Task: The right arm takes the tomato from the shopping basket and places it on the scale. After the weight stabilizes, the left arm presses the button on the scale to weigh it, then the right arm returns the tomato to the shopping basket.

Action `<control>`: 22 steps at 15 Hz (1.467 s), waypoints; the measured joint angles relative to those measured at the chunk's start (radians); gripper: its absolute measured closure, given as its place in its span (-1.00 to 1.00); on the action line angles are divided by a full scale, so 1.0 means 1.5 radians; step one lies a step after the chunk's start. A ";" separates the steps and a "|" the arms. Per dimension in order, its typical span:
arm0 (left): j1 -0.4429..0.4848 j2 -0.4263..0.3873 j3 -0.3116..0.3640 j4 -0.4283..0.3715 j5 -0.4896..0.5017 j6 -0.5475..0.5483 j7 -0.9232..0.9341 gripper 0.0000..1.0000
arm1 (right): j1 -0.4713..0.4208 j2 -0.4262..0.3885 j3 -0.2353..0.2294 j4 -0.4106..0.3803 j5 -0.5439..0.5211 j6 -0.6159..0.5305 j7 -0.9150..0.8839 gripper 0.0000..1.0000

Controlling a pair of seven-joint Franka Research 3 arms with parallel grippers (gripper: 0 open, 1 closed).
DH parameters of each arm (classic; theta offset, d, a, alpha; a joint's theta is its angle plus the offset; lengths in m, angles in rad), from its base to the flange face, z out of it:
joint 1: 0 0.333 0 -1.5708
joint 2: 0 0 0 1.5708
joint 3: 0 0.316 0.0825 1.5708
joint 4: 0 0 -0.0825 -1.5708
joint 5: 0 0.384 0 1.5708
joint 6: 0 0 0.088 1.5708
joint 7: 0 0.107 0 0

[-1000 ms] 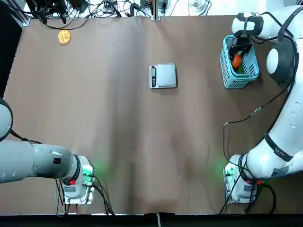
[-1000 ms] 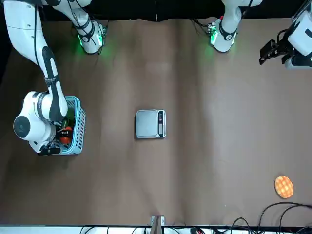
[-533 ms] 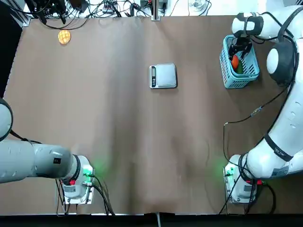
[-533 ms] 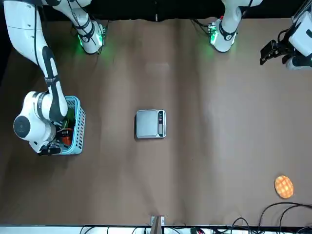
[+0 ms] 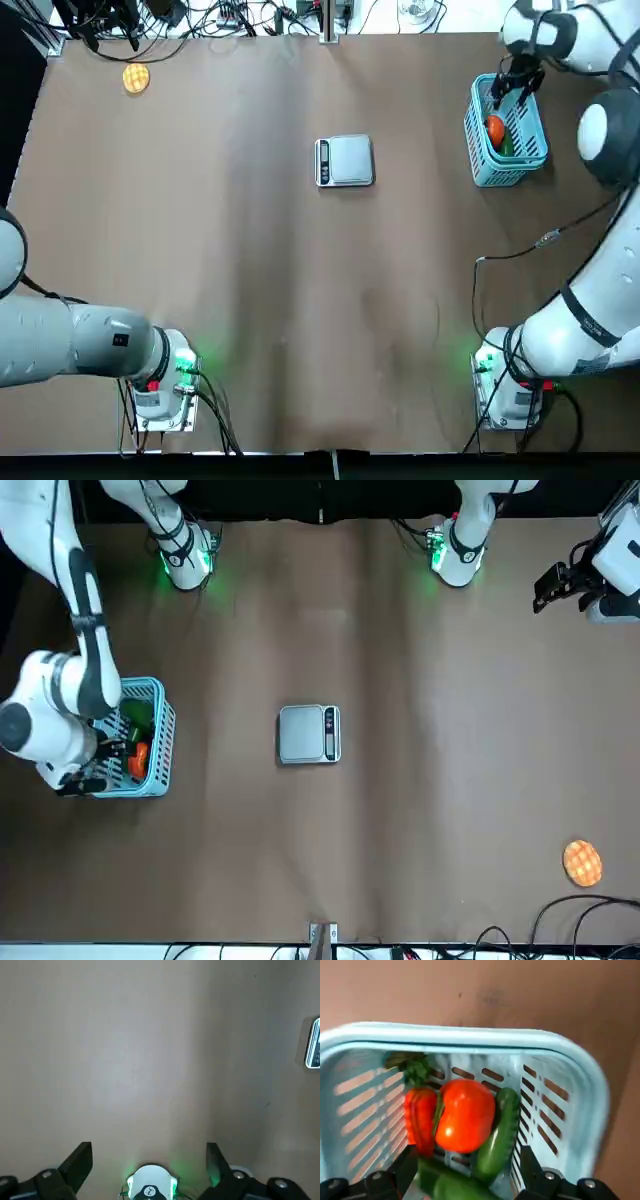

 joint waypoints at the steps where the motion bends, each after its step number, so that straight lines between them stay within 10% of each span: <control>1: 0.000 0.000 0.000 0.000 0.000 0.000 0.000 -1.00 | 0.000 -0.020 0.000 0.002 0.000 -0.012 0.000 -0.83; 12: 0.000 0.000 0.000 -0.001 0.000 0.000 0.000 -1.00 | 0.002 -0.204 0.006 0.058 0.000 -0.140 0.000 -1.00; 22: 0.002 0.000 0.003 -0.001 0.000 0.000 -0.002 -1.00 | -0.052 -0.213 0.050 0.170 -0.001 -0.307 0.000 -0.98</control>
